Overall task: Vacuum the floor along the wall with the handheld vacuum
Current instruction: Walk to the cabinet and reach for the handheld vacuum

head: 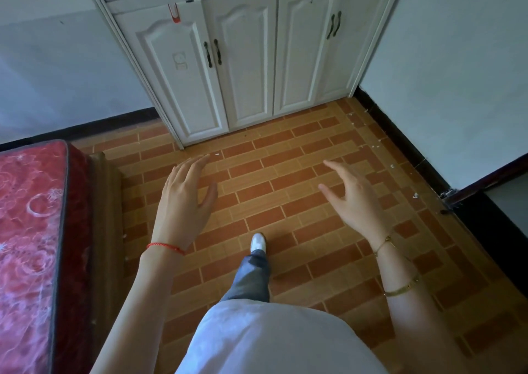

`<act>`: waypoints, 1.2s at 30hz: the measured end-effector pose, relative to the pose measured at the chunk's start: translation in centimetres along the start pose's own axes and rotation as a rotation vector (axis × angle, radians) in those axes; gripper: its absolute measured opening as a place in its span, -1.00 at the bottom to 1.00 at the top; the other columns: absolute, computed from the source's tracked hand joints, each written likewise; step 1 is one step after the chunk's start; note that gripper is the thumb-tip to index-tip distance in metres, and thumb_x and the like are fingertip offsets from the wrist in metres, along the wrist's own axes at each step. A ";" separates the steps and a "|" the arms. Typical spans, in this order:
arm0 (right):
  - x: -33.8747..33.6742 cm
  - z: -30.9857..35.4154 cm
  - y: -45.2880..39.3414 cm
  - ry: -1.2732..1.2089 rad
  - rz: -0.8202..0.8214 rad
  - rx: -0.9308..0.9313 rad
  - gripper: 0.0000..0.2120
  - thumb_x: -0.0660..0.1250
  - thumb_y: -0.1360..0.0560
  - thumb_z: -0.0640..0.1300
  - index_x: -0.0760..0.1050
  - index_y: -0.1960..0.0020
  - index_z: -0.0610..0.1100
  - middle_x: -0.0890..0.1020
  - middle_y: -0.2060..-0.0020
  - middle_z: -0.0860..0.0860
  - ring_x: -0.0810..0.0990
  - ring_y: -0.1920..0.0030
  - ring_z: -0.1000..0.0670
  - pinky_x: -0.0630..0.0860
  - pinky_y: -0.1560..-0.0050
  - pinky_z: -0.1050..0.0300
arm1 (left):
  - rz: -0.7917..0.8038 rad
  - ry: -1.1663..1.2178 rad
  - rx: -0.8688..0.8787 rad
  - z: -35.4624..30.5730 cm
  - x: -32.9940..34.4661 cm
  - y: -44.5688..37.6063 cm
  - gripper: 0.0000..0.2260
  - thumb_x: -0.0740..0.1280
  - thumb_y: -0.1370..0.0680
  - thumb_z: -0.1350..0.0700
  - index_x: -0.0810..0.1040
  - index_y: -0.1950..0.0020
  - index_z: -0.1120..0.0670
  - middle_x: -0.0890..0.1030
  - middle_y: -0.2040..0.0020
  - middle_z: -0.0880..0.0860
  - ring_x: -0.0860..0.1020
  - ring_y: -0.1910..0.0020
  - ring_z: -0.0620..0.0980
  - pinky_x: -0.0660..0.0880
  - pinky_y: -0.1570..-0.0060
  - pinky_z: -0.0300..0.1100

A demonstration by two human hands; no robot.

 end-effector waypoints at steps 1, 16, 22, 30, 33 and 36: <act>0.2 -0.5 -1.0 0.000 0.001 0.008 -0.51 0.29 -0.55 0.04 0.34 -0.45 -0.04 0.44 -0.38 0.05 0.34 -0.42 0.04 0.24 -0.31 0.26 | 0.003 0.004 0.001 0.0 0.6 -1.1 -0.58 0.30 -0.61 0.12 0.39 -0.48 0.06 0.49 -0.41 0.10 0.38 -0.45 0.10 0.35 -0.44 0.17; -1.9 -5.2 -24.5 -0.017 -0.054 0.089 -0.51 0.27 -0.56 0.06 0.31 -0.45 0.00 0.43 -0.38 0.05 0.36 -0.40 0.04 0.30 -0.31 0.18 | 0.031 0.020 0.094 -0.6 5.7 -26.8 -0.59 0.27 -0.61 0.09 0.40 -0.47 0.06 0.49 -0.38 0.08 0.42 -0.39 0.09 0.38 -0.41 0.08; -2.7 -8.6 -31.5 -0.062 -0.068 0.158 -0.50 0.26 -0.56 0.10 0.28 -0.46 0.05 0.40 -0.41 0.09 0.33 -0.42 0.07 0.36 -0.35 0.08 | 0.096 0.031 0.133 -1.6 8.8 -35.5 -0.61 0.27 -0.62 0.10 0.40 -0.46 0.10 0.50 -0.36 0.12 0.42 -0.38 0.10 0.37 -0.39 0.02; -3.3 -14.3 -42.6 -0.016 -0.047 0.188 -0.51 0.25 -0.57 0.10 0.28 -0.47 0.05 0.39 -0.42 0.08 0.33 -0.42 0.06 0.29 -0.23 0.22 | 0.101 0.005 0.137 -1.6 14.2 -47.3 -0.60 0.30 -0.62 0.11 0.40 -0.46 0.08 0.51 -0.35 0.09 0.43 -0.37 0.08 0.38 -0.40 0.04; -4.1 -15.9 -48.4 -0.030 -0.030 0.162 -0.51 0.26 -0.57 0.06 0.29 -0.47 0.02 0.40 -0.41 0.05 0.34 -0.40 0.05 0.28 -0.21 0.23 | 0.078 0.017 0.105 -2.2 15.8 -52.0 -0.59 0.30 -0.62 0.11 0.39 -0.47 0.08 0.50 -0.37 0.09 0.42 -0.39 0.08 0.37 -0.42 0.04; -5.2 -17.4 -54.6 -0.052 -0.010 0.111 -0.51 0.26 -0.57 0.05 0.30 -0.47 -0.01 0.43 -0.38 0.02 0.38 -0.37 0.04 0.33 -0.28 0.17 | 0.039 0.016 0.058 -3.0 16.8 -56.8 -0.59 0.29 -0.62 0.10 0.39 -0.47 0.08 0.49 -0.39 0.10 0.41 -0.40 0.09 0.35 -0.43 0.03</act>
Point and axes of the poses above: each hand's wrist, its own y-axis away from the middle knuckle, its own x-axis out of the palm, z = x × y, the point moved 10 cm from there along -y, towards the middle knuckle
